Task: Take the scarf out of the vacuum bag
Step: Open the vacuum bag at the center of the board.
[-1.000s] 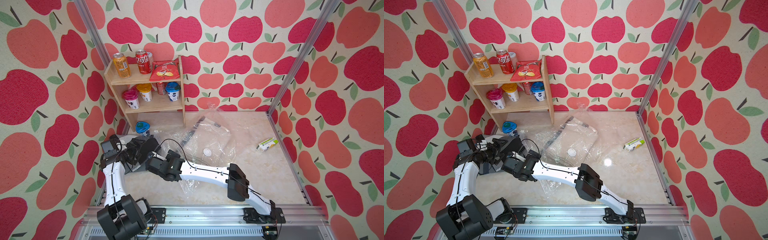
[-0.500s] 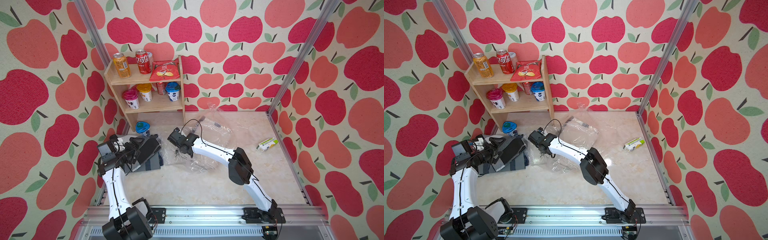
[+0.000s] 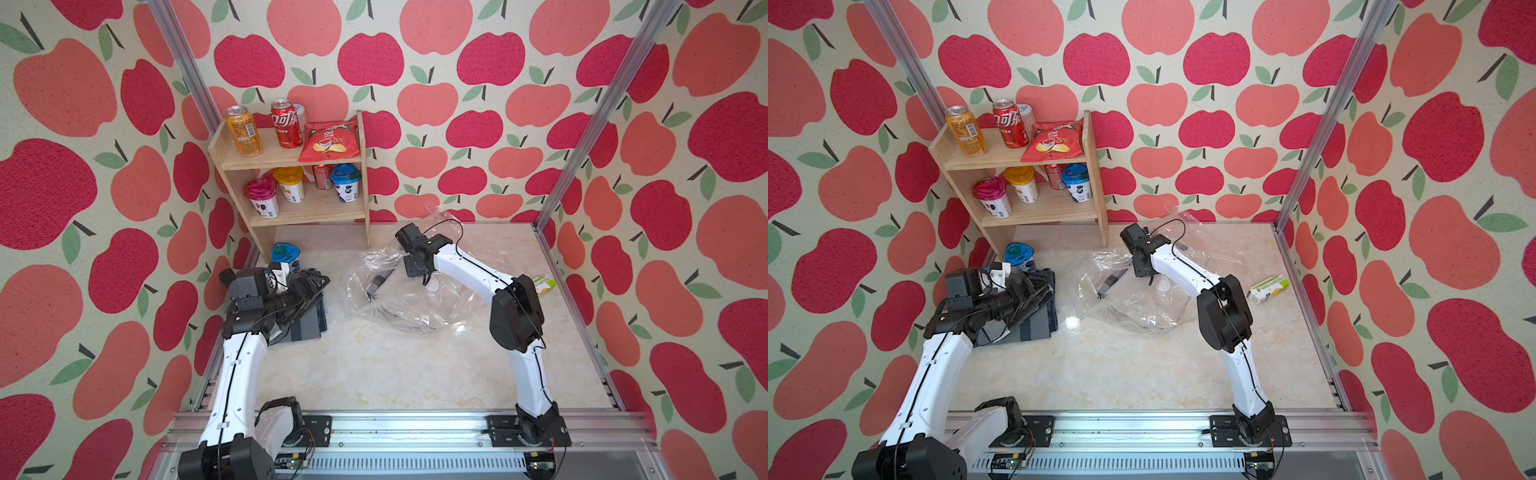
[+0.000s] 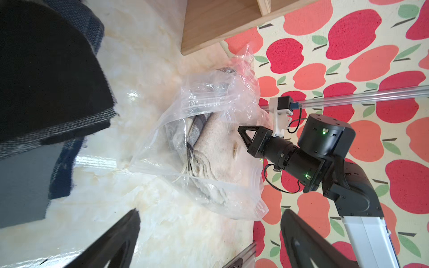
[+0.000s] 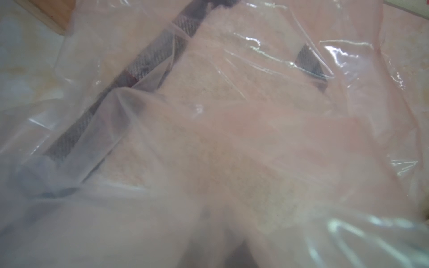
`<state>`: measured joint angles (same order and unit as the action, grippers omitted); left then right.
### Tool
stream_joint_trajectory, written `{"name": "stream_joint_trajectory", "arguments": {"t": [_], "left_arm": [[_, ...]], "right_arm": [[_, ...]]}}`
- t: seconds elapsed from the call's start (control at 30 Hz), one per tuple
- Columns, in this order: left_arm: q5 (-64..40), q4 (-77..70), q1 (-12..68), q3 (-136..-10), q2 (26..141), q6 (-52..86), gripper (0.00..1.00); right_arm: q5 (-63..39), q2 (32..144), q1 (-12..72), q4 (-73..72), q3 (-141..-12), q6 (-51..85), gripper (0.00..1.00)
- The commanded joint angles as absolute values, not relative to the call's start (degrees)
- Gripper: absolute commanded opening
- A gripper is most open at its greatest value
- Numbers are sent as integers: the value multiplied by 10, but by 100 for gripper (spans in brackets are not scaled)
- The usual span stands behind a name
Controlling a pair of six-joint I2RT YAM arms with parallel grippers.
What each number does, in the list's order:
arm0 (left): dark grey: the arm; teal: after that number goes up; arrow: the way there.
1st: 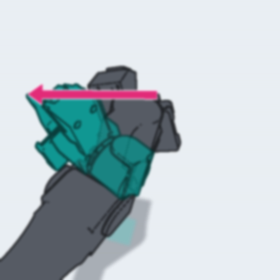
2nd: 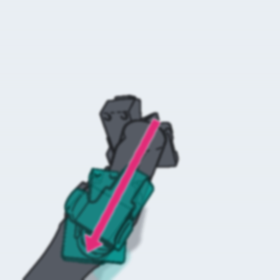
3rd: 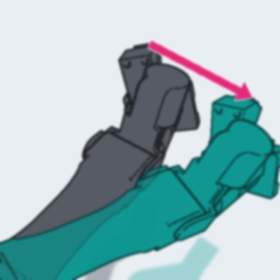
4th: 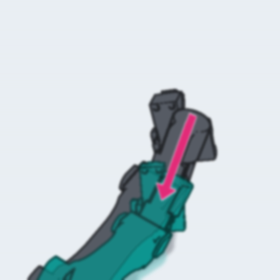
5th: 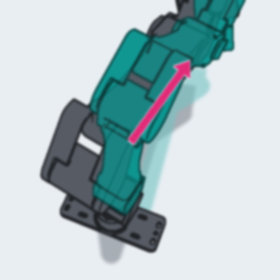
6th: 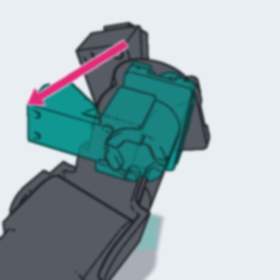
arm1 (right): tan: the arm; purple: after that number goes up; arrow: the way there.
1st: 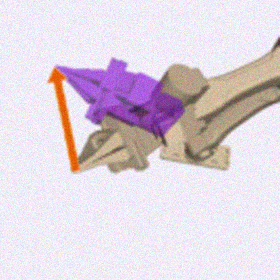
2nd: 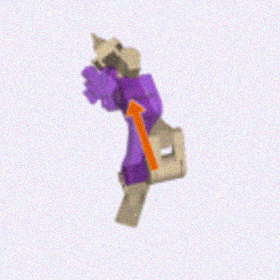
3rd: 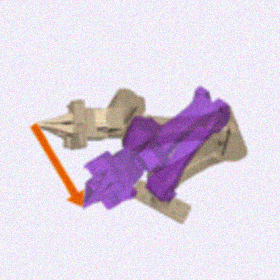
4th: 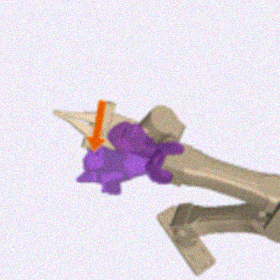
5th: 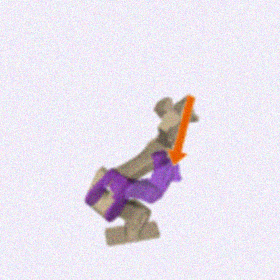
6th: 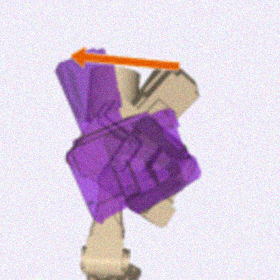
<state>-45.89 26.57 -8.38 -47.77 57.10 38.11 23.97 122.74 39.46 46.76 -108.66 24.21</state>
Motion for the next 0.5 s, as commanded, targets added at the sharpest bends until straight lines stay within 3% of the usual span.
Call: {"name": "stream_joint_trajectory", "arguments": {"t": [0.0,0.27,0.47], "left_arm": [[-423,229,-46,-498,582,383,97],[-368,213,77,-547,631,366,97],[-338,199,152,-580,678,374,98]], "right_arm": [[223,1192,341,465,-1059,266,14],[189,1166,272,468,-1077,249,14],[62,1153,286,436,-1116,238,14]]}}
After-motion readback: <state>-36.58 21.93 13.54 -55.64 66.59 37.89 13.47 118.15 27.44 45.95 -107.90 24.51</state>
